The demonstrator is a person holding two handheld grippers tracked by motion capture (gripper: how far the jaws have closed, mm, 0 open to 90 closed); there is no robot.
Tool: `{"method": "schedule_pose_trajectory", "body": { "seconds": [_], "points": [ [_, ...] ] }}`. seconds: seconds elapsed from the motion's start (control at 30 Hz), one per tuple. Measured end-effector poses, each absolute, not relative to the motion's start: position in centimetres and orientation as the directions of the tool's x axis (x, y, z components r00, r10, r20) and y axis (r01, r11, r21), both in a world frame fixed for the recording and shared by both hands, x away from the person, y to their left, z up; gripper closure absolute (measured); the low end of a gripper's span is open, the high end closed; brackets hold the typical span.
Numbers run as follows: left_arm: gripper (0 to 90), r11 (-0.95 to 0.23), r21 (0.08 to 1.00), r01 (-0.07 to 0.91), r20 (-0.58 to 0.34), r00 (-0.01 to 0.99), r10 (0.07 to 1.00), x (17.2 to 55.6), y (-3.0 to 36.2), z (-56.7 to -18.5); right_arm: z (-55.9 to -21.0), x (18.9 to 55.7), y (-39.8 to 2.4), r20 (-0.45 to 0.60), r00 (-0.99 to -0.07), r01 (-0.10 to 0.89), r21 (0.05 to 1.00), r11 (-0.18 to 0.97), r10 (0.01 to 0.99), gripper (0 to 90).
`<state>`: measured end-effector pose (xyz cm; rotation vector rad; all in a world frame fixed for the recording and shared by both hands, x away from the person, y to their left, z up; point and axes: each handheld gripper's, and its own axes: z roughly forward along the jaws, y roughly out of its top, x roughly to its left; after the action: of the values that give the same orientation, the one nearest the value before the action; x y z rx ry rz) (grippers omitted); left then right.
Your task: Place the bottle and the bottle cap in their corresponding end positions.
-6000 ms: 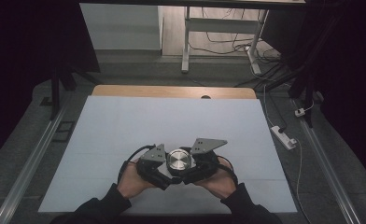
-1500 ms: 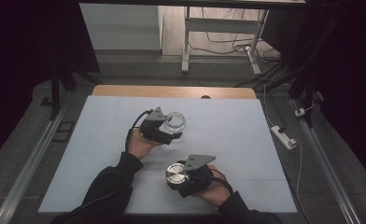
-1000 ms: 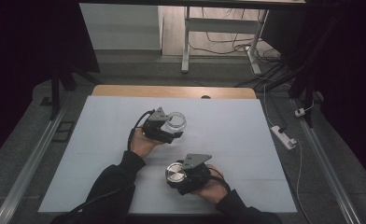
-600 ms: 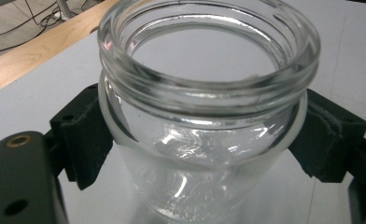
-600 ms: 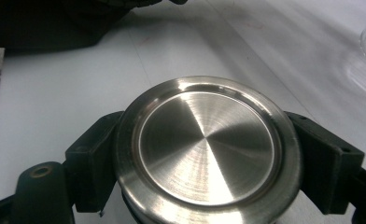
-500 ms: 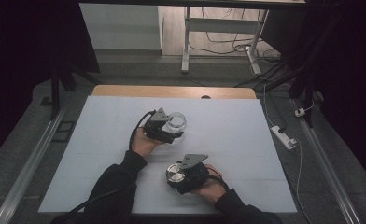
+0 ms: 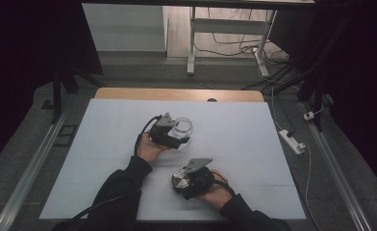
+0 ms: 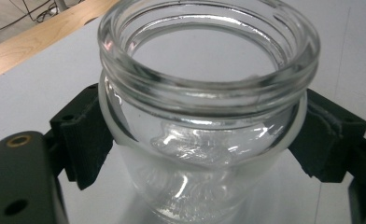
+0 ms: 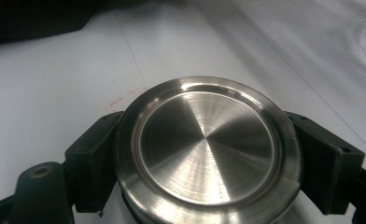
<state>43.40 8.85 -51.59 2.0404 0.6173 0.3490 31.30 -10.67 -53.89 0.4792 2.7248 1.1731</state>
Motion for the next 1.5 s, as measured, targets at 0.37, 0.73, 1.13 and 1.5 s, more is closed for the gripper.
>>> {"method": "schedule_pose_trajectory", "body": {
  "seconds": [0.37, 0.73, 1.13, 1.5],
  "points": [
    [16.0, -0.429, 0.851, 0.302, -0.023, 0.839, 0.543, 43.5, 8.8, -52.1, -53.9, 31.2, -10.6, -0.003, -0.943, 0.230, 0.715, 0.660, 0.331, 17.7],
    [15.5, -0.437, 0.847, 0.301, -0.016, 0.838, 0.546, 43.3, 8.9, -52.1, -53.8, 31.5, -10.6, 0.036, -0.940, 0.263, 0.710, 0.653, 0.340, 15.4],
    [8.9, -0.463, 0.814, 0.350, -0.038, 0.828, 0.560, 43.2, 8.5, -51.9, -53.4, 31.7, -10.7, 0.084, -0.922, 0.318, 0.720, 0.617, 0.377, 7.5],
    [3.7, -0.469, 0.793, 0.389, -0.078, 0.828, 0.556, 42.7, 9.6, -51.4, -52.9, 31.7, -10.9, 0.094, -0.917, 0.326, 0.736, 0.593, 0.387, 5.3]
  ]
}}
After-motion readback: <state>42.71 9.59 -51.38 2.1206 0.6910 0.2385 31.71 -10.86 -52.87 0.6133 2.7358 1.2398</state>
